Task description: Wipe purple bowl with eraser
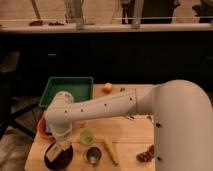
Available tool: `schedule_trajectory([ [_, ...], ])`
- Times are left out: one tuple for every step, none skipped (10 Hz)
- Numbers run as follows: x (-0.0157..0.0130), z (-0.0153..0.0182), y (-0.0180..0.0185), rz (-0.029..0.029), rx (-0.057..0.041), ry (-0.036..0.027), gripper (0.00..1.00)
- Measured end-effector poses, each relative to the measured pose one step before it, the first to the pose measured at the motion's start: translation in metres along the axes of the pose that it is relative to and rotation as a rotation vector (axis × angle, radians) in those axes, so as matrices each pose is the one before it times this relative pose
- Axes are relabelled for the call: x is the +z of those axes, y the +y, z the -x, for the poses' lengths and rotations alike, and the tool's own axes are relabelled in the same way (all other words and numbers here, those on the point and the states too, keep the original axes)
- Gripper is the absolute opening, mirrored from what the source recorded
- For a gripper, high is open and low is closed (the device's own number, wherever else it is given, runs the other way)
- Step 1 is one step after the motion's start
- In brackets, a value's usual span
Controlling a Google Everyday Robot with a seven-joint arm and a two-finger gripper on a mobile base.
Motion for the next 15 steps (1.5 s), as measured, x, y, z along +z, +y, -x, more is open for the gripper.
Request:
schedule_trajectory([
  [-0.00102, 0.00601, 0.00069, -0.00232, -0.01045, -0.00252, 0.0],
  [-0.0014, 0.00605, 0.00245, -0.00259, -0.00716, -0.00427, 0.0],
  [-0.00018, 0.00422, 0.00466, 0.00117, -0.00135, -0.00449, 0.0],
  [0.00155, 0.00192, 0.00808, 0.00601, 0.00536, -0.00478, 0.0],
  [0.00156, -0.00133, 0.00612, 0.00569, 0.00817, -0.00147, 0.0],
  [0.00126, -0.00233, 0.0061, 0.00387, 0.01351, -0.00222, 0.0],
  [0.00126, -0.0071, 0.00966, 0.00401, 0.02519, -0.00186, 0.0],
  [0.00035, -0.00517, 0.00394, -0.00065, 0.01818, -0.00176, 0.0],
  [0.00081, -0.00596, 0.00367, -0.00037, 0.01943, -0.00152, 0.0],
  [-0.00024, -0.00592, 0.00122, -0.00353, 0.0187, -0.00056, 0.0],
  [-0.00011, -0.0043, 0.00026, -0.0019, 0.01177, 0.00212, 0.0],
  [-0.00147, -0.00352, -0.00178, -0.00576, 0.00733, 0.00329, 0.0],
  [-0.0026, -0.00158, -0.00363, -0.00782, 0.00283, 0.00366, 0.0],
  [-0.00345, -0.00073, -0.00518, -0.0099, 0.00168, 0.00255, 0.0],
  [-0.00363, 0.00028, -0.00433, -0.01138, 0.00192, -0.00458, 0.0],
])
